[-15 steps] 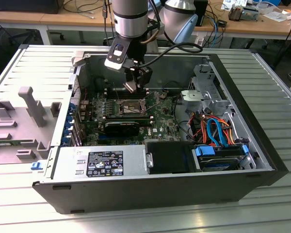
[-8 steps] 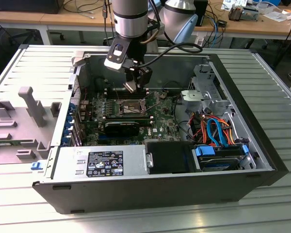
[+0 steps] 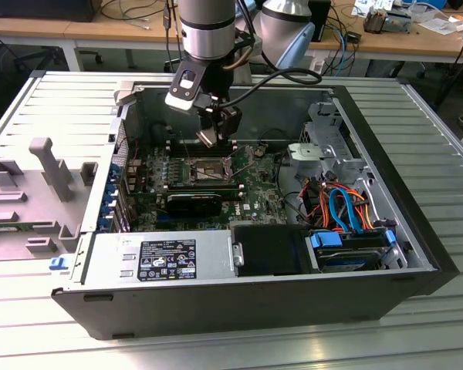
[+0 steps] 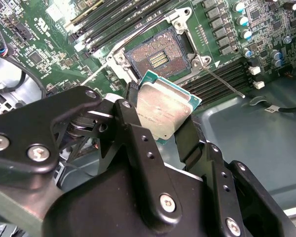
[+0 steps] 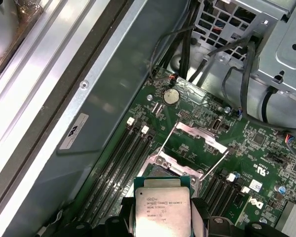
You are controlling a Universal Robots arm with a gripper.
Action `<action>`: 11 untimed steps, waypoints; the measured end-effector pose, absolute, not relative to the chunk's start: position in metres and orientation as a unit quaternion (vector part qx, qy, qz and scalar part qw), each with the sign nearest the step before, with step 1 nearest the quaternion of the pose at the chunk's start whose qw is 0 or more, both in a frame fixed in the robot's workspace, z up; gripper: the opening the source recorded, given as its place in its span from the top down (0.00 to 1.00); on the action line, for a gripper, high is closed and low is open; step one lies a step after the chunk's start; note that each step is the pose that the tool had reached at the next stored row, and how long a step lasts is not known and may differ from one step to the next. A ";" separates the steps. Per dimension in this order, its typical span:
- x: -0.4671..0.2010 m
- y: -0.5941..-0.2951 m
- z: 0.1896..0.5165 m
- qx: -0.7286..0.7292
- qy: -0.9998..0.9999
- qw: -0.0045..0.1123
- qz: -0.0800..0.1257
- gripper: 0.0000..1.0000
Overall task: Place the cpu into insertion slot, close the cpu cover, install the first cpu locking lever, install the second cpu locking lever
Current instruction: 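Place the cpu into insertion slot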
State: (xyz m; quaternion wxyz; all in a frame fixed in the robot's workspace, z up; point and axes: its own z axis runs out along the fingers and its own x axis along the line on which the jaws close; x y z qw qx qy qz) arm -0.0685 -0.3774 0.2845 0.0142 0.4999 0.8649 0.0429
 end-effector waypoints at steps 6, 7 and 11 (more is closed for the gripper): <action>-0.069 -0.377 0.284 0.506 0.862 0.015 0.043 0.45; -0.068 -0.377 0.284 0.507 0.861 0.015 0.043 0.45; -0.069 -0.377 0.284 0.509 0.859 0.015 0.043 0.45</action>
